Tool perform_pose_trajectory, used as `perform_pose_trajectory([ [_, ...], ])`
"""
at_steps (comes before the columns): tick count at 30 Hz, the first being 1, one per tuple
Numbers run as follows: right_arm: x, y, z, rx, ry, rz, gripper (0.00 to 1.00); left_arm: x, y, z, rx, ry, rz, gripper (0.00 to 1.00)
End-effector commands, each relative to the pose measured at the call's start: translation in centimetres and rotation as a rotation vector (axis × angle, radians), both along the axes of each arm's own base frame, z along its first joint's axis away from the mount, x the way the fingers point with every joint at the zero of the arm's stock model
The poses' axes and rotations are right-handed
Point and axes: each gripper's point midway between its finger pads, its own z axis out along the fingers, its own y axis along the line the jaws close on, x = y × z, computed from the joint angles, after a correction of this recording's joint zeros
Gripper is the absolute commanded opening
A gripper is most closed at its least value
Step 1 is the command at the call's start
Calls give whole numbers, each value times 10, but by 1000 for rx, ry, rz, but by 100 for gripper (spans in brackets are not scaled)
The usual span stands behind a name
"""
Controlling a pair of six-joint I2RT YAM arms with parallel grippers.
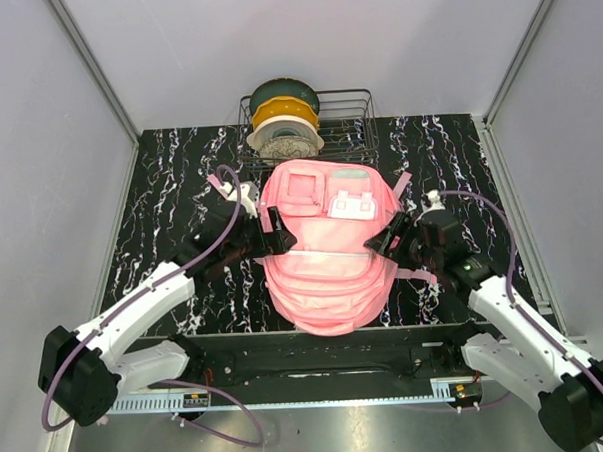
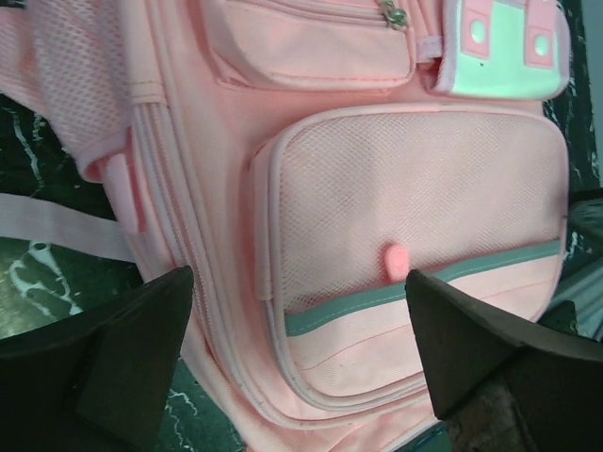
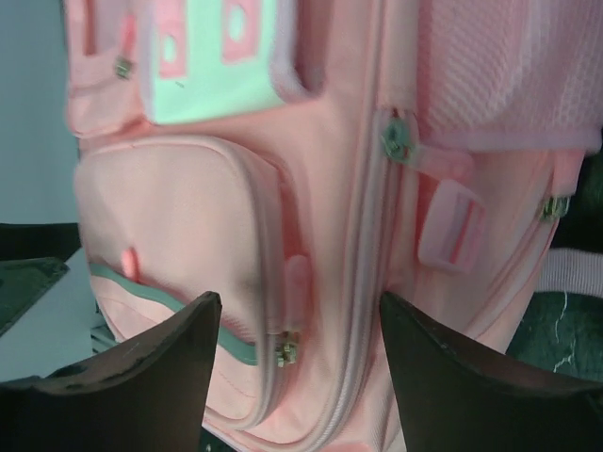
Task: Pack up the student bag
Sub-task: Adjust the student bag at the center of the board.
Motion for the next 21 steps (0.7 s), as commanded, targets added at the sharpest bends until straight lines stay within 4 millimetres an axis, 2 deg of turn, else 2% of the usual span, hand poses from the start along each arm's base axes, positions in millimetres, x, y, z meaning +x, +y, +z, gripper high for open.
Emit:
perform_pose_trajectory([
  [1, -5, 22, -15, 156, 102, 20, 76, 2, -30, 11, -154, -25, -85, 99],
  [2, -5, 23, -16, 144, 106, 28, 77, -4, -33, 4, -168, -2, -107, 99],
  [3, -2, 22, -18, 130, 109, 24, 79, -2, -39, 6, -198, -15, -121, 98],
  [7, 16, 21, -21, 54, 126, 13, 83, -11, -53, -8, -228, 41, -166, 96],
  [13, 46, 31, -13, -6, 116, 55, 84, -21, -78, -8, -239, 68, -211, 96],
  [15, 51, 33, -8, -18, 100, 70, 84, -19, -77, -8, -222, 67, -202, 98],
  [16, 55, 33, -4, -20, 95, 67, 84, -14, -76, 4, -213, 39, -199, 99],
  [17, 56, 34, 0, -21, 83, 78, 84, -12, -68, 1, -158, 49, -172, 99],
  [18, 57, 36, 3, -19, 72, 85, 84, -7, -63, 6, -116, 15, -176, 99],
  [19, 60, 37, 9, -16, 58, 92, 84, 4, -62, 22, -106, -19, -162, 99],
  [21, 64, 39, 10, -26, 49, 106, 84, 13, -58, 28, -83, -37, -179, 99],
])
